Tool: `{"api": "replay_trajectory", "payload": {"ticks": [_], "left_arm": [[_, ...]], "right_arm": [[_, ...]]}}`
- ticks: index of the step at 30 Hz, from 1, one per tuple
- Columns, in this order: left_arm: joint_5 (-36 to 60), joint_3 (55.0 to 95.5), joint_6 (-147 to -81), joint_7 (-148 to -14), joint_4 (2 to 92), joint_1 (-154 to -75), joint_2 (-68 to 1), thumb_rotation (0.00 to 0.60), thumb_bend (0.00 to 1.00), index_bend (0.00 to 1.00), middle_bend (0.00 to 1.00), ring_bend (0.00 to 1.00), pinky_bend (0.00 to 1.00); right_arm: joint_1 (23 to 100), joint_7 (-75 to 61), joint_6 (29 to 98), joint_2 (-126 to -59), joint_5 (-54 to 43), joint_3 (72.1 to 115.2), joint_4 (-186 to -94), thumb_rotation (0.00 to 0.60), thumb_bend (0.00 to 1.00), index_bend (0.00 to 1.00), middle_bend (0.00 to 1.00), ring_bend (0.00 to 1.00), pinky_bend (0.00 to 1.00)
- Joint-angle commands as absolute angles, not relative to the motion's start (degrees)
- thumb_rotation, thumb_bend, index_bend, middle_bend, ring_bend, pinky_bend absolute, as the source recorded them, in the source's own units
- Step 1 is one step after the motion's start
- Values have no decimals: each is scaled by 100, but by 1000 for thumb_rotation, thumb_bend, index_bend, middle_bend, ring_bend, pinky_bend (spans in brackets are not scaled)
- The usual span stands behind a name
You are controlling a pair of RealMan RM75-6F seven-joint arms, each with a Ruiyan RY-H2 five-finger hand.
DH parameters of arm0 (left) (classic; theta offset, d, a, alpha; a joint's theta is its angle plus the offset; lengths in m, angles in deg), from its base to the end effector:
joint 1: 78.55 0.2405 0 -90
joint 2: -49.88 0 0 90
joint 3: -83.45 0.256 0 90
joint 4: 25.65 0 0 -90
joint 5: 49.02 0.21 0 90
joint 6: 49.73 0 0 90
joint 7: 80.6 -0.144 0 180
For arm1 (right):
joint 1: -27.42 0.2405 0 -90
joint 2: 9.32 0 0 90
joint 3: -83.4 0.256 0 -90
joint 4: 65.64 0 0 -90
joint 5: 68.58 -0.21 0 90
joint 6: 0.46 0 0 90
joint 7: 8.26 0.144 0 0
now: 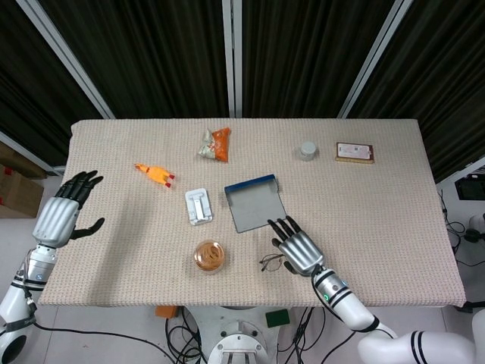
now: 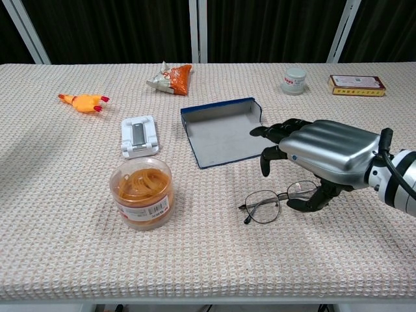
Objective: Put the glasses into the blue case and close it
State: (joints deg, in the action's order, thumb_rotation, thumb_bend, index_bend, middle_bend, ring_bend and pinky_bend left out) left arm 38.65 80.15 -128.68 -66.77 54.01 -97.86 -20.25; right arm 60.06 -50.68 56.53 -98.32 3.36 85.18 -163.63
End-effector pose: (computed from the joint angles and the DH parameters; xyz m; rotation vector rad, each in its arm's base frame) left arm -0.2909 0.2655 0.1331 -1.5478 -0.9081 -1.1215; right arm -0.1504 -0.2434 -0.0422 2.1356 -0.7096 0.7462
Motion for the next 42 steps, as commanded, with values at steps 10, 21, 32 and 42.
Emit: {"api": "replay_trajectory", "payload": {"ticks": [10, 21, 32, 42], "left_arm": [[3858, 8040, -12724, -6660, 5342, -9802, -2067, 600, 242, 111, 66, 33, 155], [3880, 8081, -12628, -6585, 5262, -9806, -2119, 600, 241, 111, 65, 34, 155], [3856, 8069, -12553, -6616, 5261, -9828, -2131, 600, 241, 111, 65, 33, 155], [3842, 8063, -12529, -6606, 5260, -9826, -2121, 600, 241, 111, 66, 34, 154]], "right_arm": [[6053, -4962, 5714, -10045, 290, 8450, -16084, 600, 335, 507, 0, 0, 0], [6091, -4784, 5723, -10119, 336, 8415, -15915, 600, 443, 562, 0, 0, 0], [6116, -4707, 5740, -10128, 337, 8398, -15866, 600, 479, 639, 17, 0, 0], [6205, -4491, 5778, -10022, 471, 8542, -15840, 600, 484, 672, 20, 0, 0]]}}
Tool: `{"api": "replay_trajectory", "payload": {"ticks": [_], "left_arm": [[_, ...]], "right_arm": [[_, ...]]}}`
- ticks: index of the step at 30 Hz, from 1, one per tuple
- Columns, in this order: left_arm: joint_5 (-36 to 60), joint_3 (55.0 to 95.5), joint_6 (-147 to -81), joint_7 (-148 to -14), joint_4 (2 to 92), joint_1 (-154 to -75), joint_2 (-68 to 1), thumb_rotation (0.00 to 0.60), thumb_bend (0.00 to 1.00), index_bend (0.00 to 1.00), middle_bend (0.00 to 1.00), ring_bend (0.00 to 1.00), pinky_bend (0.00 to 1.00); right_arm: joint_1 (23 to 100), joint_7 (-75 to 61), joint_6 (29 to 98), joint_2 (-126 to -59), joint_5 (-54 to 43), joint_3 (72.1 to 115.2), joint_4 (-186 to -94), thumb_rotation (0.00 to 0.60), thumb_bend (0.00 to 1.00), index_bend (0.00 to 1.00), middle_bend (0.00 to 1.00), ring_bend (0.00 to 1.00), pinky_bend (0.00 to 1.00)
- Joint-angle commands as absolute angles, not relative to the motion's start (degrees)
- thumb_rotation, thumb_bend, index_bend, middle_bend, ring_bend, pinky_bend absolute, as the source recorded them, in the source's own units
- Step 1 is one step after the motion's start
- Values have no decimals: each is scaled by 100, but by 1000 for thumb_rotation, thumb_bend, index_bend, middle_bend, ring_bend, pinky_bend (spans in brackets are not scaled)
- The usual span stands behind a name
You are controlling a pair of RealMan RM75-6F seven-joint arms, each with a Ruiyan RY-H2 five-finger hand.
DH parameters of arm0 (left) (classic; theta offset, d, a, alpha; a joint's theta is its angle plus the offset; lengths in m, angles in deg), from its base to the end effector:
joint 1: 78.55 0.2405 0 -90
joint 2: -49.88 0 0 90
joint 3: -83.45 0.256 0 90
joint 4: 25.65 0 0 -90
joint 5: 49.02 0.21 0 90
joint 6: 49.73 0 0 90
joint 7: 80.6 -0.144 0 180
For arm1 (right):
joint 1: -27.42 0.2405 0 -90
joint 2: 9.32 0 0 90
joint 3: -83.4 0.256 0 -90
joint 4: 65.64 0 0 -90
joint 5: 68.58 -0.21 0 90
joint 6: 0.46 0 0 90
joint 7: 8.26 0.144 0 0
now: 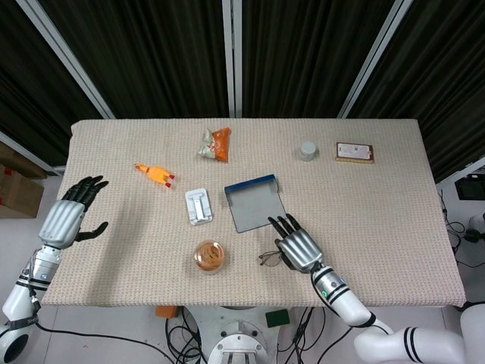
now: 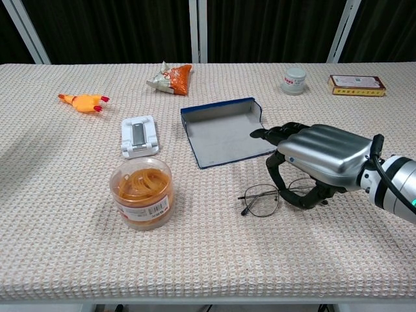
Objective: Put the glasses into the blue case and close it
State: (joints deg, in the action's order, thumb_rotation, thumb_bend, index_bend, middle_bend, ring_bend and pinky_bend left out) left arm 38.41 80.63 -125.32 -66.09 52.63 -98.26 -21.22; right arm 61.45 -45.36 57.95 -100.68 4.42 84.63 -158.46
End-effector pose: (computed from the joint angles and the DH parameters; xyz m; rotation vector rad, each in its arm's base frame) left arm -0.2979 0.2670 0.1218 -1.5765 -0.9593 -1.0732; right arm -0.1555 -0.2539 -0.0503 2.1048 -0.7307 0.7825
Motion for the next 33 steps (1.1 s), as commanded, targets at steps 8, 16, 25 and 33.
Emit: {"api": "replay_trajectory", "payload": {"ticks": [8, 16, 25, 33], "left_arm": [[3824, 8060, -12565, -6665, 5293, -9787, -2044, 600, 241, 111, 65, 34, 155], [3759, 8030, -12568, -6644, 5336, -9755, -1975, 600, 241, 111, 65, 33, 155], [3772, 8021, -12575, -6651, 5324, -9747, -1925, 600, 241, 111, 66, 34, 155], [3736, 7994, -12523, -6665, 5277, -9769, -1932, 600, 241, 111, 65, 34, 155]], "right_arm": [[6767, -4513, 5412, -9971, 326, 9139, -15543, 600, 484, 675, 13, 0, 0], [7463, -4593, 4862, -10381, -134, 9596, -14735, 600, 483, 675, 0, 0, 0], [8041, -4510, 4353, -10909, -657, 9754, -13611, 600, 483, 677, 0, 0, 0], [8349, -4190, 4318, -11413, -634, 9807, -12807, 600, 482, 677, 0, 0, 0]]}}
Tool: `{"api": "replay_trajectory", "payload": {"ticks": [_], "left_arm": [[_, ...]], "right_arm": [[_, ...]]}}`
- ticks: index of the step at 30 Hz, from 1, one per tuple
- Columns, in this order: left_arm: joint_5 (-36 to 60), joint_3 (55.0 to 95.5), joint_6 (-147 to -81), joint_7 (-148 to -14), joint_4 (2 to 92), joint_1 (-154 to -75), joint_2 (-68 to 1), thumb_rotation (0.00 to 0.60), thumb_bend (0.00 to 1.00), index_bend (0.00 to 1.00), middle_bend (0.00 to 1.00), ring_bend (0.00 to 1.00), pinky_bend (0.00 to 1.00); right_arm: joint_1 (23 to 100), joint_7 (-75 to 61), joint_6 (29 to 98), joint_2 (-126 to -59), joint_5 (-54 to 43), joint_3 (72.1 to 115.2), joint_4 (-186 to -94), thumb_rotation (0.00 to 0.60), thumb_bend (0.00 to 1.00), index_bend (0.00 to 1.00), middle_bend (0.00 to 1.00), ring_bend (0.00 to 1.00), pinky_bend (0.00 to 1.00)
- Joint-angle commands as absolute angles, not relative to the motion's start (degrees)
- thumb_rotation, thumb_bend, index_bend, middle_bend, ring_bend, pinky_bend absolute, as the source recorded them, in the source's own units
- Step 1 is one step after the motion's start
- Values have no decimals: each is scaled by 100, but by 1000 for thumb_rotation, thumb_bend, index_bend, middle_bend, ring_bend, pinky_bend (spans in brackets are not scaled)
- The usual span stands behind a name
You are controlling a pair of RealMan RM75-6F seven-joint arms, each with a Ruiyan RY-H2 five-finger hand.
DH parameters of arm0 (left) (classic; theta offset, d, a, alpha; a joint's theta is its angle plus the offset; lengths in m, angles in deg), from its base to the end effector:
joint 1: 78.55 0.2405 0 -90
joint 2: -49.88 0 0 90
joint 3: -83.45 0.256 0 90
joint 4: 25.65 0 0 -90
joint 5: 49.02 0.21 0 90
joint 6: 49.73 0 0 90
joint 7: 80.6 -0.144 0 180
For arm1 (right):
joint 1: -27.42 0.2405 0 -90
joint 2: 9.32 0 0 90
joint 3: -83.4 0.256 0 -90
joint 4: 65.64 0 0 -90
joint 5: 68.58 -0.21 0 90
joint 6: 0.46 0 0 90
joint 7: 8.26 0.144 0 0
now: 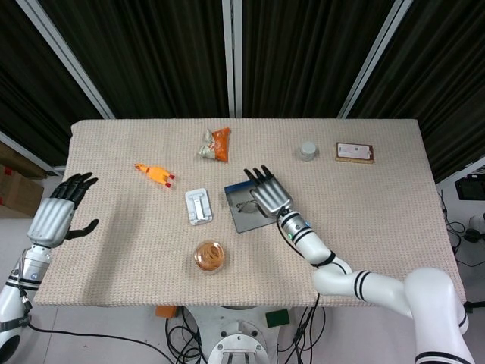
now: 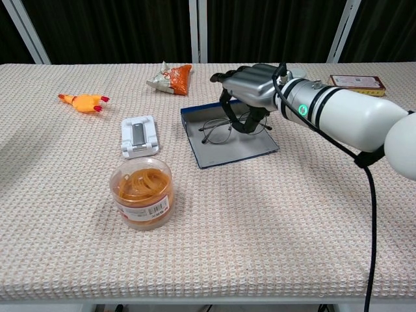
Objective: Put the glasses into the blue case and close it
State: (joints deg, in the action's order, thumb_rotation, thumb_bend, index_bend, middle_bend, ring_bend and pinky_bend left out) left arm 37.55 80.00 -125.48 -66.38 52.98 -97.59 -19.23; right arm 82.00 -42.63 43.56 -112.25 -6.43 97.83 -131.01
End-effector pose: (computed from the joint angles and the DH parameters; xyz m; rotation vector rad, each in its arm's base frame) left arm -0.3036 0.2671 0.1369 -1.5507 -0.9357 -1.0485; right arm -0.0882 -0.3860 -0.0847 2.0712 -0.5980 0.7574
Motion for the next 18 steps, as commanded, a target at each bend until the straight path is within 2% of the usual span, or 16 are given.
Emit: {"api": "replay_trajectory", "payload": {"ticks": [1, 12, 14, 18], "left_arm": [[3717, 7988, -12502, -6677, 5267, -9774, -1938, 600, 241, 111, 66, 34, 155], [3653, 7964, -12482, -6600, 5205, -9753, -1935, 600, 241, 111, 66, 33, 155], [3658, 7970, -12482, -6585, 5196, -9747, -1937, 600, 241, 111, 65, 34, 155], [3674, 7982, -12480, -6550, 5172, -9742, -1946, 600, 241, 111, 66, 33, 155]], "right_arm": [[8390, -4168, 4298, -11477, -655, 9825, -12700, 600, 482, 677, 0, 0, 0], [8758, -3966, 4126, -11896, -738, 9921, -11976, 600, 477, 650, 0, 0, 0], [8776, -3921, 4168, -11923, -705, 9916, -11932, 600, 477, 590, 0, 0, 0], [8762, -3879, 4236, -11925, -659, 9872, -11914, 600, 477, 407, 0, 0, 0]]}}
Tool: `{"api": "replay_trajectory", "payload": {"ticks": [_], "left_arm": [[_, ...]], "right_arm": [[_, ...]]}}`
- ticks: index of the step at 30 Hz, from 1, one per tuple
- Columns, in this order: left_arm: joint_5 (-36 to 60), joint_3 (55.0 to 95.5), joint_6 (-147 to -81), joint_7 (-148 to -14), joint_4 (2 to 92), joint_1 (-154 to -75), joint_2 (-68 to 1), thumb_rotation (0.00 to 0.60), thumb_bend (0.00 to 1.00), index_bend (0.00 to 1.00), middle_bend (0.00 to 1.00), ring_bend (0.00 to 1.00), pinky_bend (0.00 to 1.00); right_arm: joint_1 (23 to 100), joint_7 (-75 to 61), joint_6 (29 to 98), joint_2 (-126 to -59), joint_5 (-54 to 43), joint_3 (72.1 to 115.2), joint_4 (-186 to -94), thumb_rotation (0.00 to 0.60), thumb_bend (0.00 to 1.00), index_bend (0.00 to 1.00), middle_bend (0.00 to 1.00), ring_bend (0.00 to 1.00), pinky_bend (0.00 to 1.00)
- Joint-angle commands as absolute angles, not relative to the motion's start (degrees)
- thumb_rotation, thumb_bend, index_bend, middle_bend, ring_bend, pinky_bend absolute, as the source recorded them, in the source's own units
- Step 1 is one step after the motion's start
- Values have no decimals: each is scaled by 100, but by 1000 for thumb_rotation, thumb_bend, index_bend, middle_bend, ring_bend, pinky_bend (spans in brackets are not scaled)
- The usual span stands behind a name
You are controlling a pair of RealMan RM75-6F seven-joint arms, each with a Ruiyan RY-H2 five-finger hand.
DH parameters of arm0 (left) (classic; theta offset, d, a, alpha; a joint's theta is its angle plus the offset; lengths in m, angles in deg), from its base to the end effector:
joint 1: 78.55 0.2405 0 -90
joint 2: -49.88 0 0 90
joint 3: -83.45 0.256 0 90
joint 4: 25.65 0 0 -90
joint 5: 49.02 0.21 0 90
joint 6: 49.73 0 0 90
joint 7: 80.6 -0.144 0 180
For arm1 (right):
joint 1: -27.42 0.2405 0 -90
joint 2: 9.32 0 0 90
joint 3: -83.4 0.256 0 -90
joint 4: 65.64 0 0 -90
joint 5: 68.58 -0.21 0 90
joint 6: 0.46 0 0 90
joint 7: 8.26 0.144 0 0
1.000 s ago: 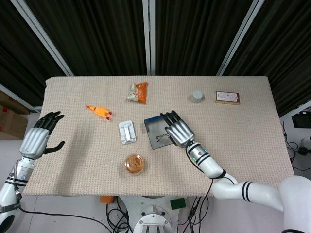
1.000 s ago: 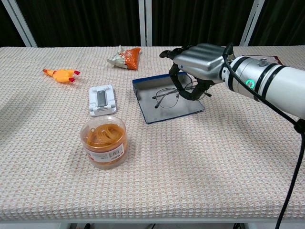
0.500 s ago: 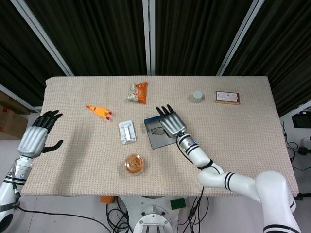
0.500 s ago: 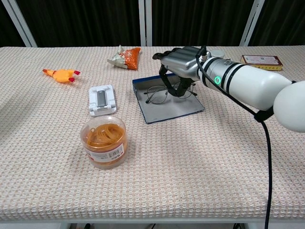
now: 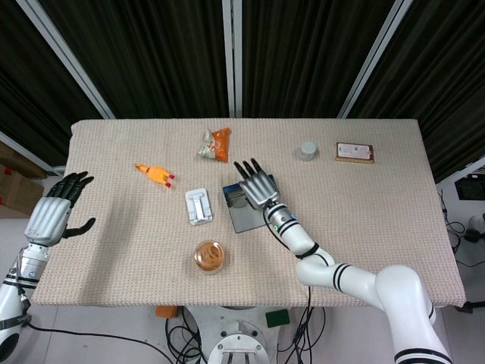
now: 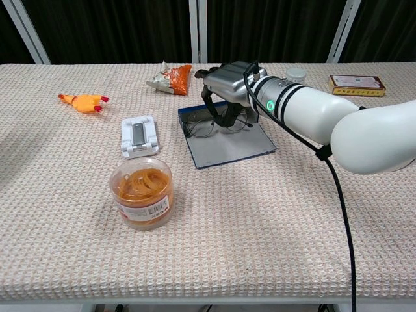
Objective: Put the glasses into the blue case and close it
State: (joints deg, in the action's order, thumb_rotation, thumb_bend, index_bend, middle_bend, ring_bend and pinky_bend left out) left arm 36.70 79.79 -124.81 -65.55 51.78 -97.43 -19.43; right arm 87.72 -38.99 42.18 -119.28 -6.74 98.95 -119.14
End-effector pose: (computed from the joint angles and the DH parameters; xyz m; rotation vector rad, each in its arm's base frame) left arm -0.3102 0.2685 0.1388 -1.5325 -0.9485 -1.0338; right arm -0.0662 -0.4059 -0.1072 2.0489 -0.5828 0.7723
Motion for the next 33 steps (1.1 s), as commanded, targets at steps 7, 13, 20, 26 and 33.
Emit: {"api": "replay_trajectory", "payload": {"ticks": [7, 13, 20, 26, 33], "left_arm": [[3700, 7993, -12482, -6536, 5171, -9739, -1951, 600, 242, 111, 66, 33, 155], [3732, 7998, -12554, -6550, 5203, -9709, -1947, 600, 241, 111, 65, 33, 155], [3746, 8013, -12499, -6525, 5173, -9731, -1986, 600, 241, 115, 65, 34, 155], [3749, 8014, -12465, -6519, 5136, -9752, -2011, 600, 241, 117, 65, 34, 155], [3720, 8007, -12464, -6477, 5104, -9739, -2001, 600, 241, 117, 66, 34, 155]], "right_arm": [[8643, -3827, 4393, -11778, -620, 9803, -12111, 600, 473, 223, 0, 0, 0], [8225, -3529, 4998, -11400, -287, 9621, -12866, 600, 473, 216, 0, 0, 0], [7768, -3422, 5142, -10976, -114, 9178, -13580, 600, 563, 287, 0, 0, 0], [7841, -3706, 4630, -10804, -675, 9194, -13844, 432, 720, 141, 0, 0, 0], [7955, -3846, 4603, -10989, -823, 9256, -13722, 429, 743, 123, 0, 0, 0]]}}
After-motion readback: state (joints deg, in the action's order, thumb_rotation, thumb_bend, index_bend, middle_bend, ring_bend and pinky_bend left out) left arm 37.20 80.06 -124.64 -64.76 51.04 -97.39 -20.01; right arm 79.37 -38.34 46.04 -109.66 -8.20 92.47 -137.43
